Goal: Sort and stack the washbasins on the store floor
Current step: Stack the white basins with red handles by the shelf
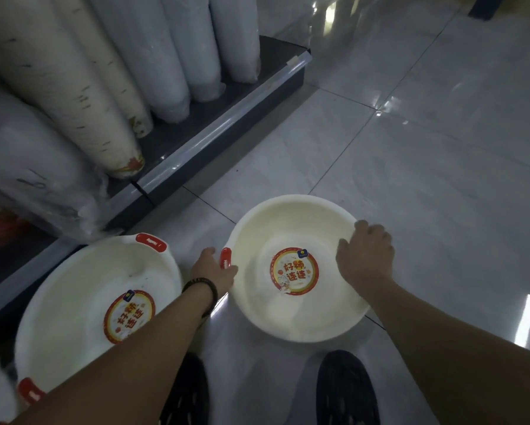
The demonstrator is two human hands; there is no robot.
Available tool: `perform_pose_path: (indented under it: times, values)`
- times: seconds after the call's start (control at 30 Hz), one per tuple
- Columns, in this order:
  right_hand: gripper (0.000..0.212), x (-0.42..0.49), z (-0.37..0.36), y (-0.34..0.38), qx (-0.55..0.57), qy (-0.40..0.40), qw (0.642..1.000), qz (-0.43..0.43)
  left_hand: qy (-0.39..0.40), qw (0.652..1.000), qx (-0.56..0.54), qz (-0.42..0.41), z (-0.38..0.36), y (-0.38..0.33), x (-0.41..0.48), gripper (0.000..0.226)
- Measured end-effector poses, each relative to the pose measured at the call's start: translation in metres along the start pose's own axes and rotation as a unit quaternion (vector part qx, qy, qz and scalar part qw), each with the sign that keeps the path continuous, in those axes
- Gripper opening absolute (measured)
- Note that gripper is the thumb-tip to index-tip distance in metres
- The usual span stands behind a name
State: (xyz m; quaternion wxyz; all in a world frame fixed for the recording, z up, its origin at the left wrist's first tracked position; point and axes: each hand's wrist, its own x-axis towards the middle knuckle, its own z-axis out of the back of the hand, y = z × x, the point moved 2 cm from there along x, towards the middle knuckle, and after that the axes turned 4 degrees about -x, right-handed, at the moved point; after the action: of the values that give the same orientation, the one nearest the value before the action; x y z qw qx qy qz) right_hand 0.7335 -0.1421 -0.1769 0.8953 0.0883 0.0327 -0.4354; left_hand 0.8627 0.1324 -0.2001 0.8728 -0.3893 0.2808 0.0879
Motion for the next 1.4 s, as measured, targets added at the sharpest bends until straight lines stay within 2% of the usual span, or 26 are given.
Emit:
perform_pose_path:
  times: [0.03, 0.1, 0.13, 0.2, 0.27, 0.33, 0.4, 0.47, 0.53, 0.6, 0.67, 0.73, 0.87, 0.97, 1.07, 1.13, 1.2, 1.33, 1.4]
  values:
    - [0.042, -0.004, 0.004, 0.02, 0.002, 0.003, 0.998, 0.065, -0.029, 0.999, -0.003, -0.019, 0.013, 0.0, -0.007, 0.063]
    - [0.037, -0.015, 0.007, 0.062, 0.058, 0.066, 0.986, 0.144, -0.094, 0.993, 0.037, -0.06, 0.044, 0.011, -0.024, 0.037]
    - [0.036, -0.023, 0.006, 0.084, 0.091, 0.119, 0.975, 0.166, -0.124, 0.987, 0.07, -0.074, 0.059, 0.024, -0.031, 0.031]
    - [0.037, -0.044, 0.004, 0.127, 0.13, 0.223, 0.944, 0.208, -0.157, 0.972, 0.159, -0.067, 0.088, 0.056, -0.046, 0.034]
    - [0.036, -0.067, -0.001, 0.16, 0.153, 0.317, 0.909, 0.225, -0.125, 0.959, 0.252, -0.003, 0.103, 0.091, -0.054, 0.056]
    - [0.033, -0.093, -0.009, 0.186, 0.157, 0.403, 0.874, 0.223, -0.052, 0.955, 0.286, 0.063, 0.107, 0.123, -0.062, 0.076]
    - [0.031, -0.121, -0.019, 0.204, 0.103, 0.449, 0.851, 0.252, 0.001, 0.951, 0.297, 0.084, 0.104, 0.151, -0.066, 0.071]
    - [0.028, -0.14, -0.029, 0.214, 0.065, 0.459, 0.839, 0.283, 0.022, 0.939, 0.335, 0.075, 0.097, 0.17, -0.067, 0.058]
    - [0.03, -0.151, -0.031, 0.218, 0.06, 0.472, 0.829, 0.294, 0.004, 0.927, 0.369, 0.061, 0.09, 0.177, -0.072, 0.044]
    - [0.033, -0.152, -0.024, 0.218, 0.046, 0.493, 0.815, 0.3, -0.017, 0.918, 0.395, 0.037, 0.088, 0.177, -0.082, 0.038]
    - [0.034, -0.138, -0.011, 0.219, 0.032, 0.482, 0.822, 0.302, -0.056, 0.909, 0.413, -0.009, 0.092, 0.172, -0.09, 0.037]
    - [0.036, -0.117, 0.009, 0.216, 0.047, 0.45, 0.849, 0.275, -0.094, 0.91, 0.4, -0.045, 0.102, 0.16, -0.098, 0.032]
    - [0.039, -0.089, 0.044, 0.202, 0.11, 0.384, 0.89, 0.219, -0.127, 0.94, 0.311, -0.059, 0.126, 0.126, -0.127, 0.037]
    - [0.044, -0.085, 0.065, 0.188, 0.168, 0.396, 0.884, 0.185, -0.097, 0.945, 0.302, -0.083, 0.135, 0.098, -0.15, 0.043]
    - [0.064, -0.083, 0.087, 0.177, 0.229, 0.401, 0.875, 0.145, -0.076, 0.939, 0.31, -0.129, 0.134, 0.07, -0.179, 0.04]
    - [0.076, -0.079, 0.1, 0.17, 0.265, 0.382, 0.878, 0.116, -0.081, 0.924, 0.324, -0.187, 0.128, 0.053, -0.198, 0.036]
    - [0.075, -0.076, 0.115, 0.161, 0.289, 0.346, 0.888, 0.094, -0.093, 0.899, 0.345, -0.255, 0.117, 0.039, -0.209, 0.034]
    - [0.038, -0.06, 0.137, 0.12, 0.321, 0.22, 0.92, 0.053, -0.099, 0.827, 0.419, -0.361, 0.091, 0.011, -0.209, 0.029]
    - [0.036, -0.049, 0.141, 0.091, 0.348, 0.186, 0.919, 0.014, -0.093, 0.791, 0.466, -0.385, 0.081, -0.007, -0.202, 0.025]
